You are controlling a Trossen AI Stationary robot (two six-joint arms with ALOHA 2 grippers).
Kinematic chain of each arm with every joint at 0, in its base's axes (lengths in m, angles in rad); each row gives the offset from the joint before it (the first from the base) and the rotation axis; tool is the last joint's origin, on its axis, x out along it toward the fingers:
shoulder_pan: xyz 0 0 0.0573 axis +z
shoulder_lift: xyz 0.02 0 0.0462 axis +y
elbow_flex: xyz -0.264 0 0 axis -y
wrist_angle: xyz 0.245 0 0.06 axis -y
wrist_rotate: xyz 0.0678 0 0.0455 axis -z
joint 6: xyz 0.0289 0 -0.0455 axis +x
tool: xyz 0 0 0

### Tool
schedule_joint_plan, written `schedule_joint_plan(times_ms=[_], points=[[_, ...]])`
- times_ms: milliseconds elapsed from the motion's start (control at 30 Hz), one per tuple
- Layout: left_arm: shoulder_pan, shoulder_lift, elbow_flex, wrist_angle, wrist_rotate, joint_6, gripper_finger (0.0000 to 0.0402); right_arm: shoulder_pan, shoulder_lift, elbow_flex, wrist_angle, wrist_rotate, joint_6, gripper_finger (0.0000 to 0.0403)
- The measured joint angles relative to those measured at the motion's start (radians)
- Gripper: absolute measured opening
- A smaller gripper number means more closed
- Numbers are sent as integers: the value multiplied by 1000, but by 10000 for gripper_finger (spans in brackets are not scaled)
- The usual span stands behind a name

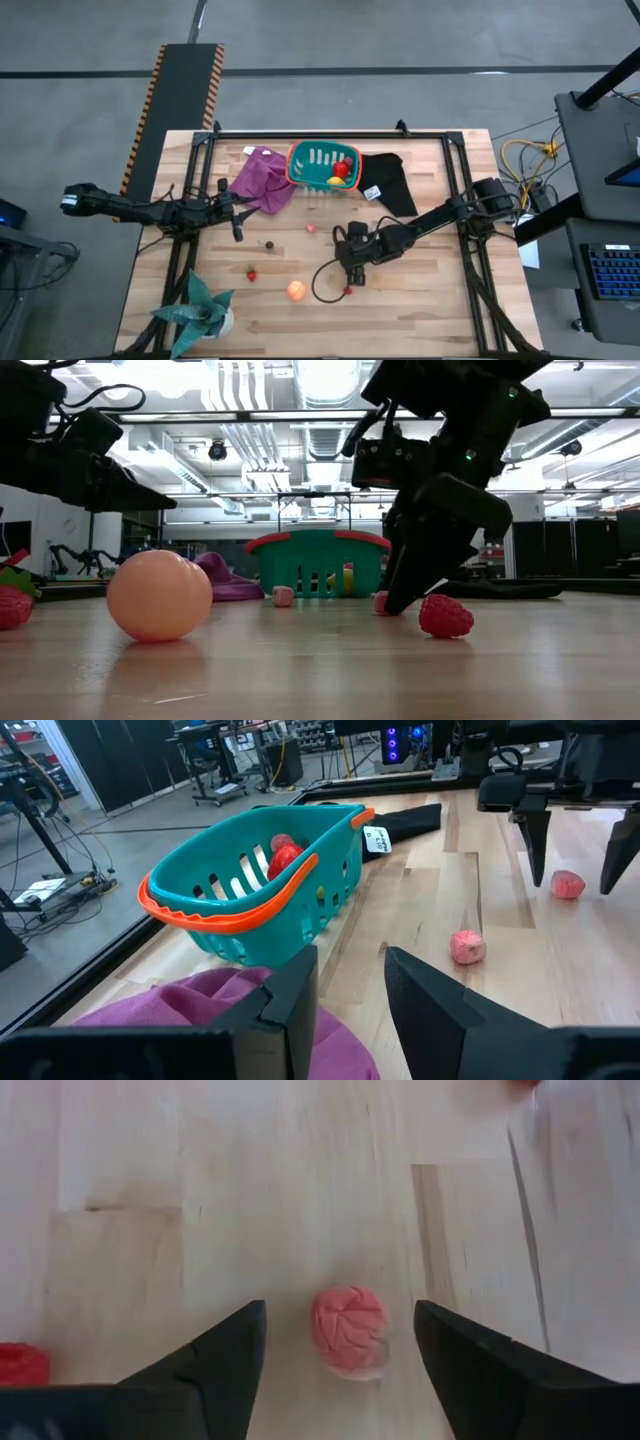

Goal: Pick and placing Produce into tupperware
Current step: Put the bottom pink peach into the blue bin

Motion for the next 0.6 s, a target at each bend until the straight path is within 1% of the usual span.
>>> schedule_joint_plan(times_ms=[267, 600], points=[[0, 1, 0, 0, 0, 0, 105, 0, 0, -1, 3, 0, 3, 212], [0, 1, 0, 0, 0, 1, 105, 0, 0, -1, 3, -1, 3, 140]])
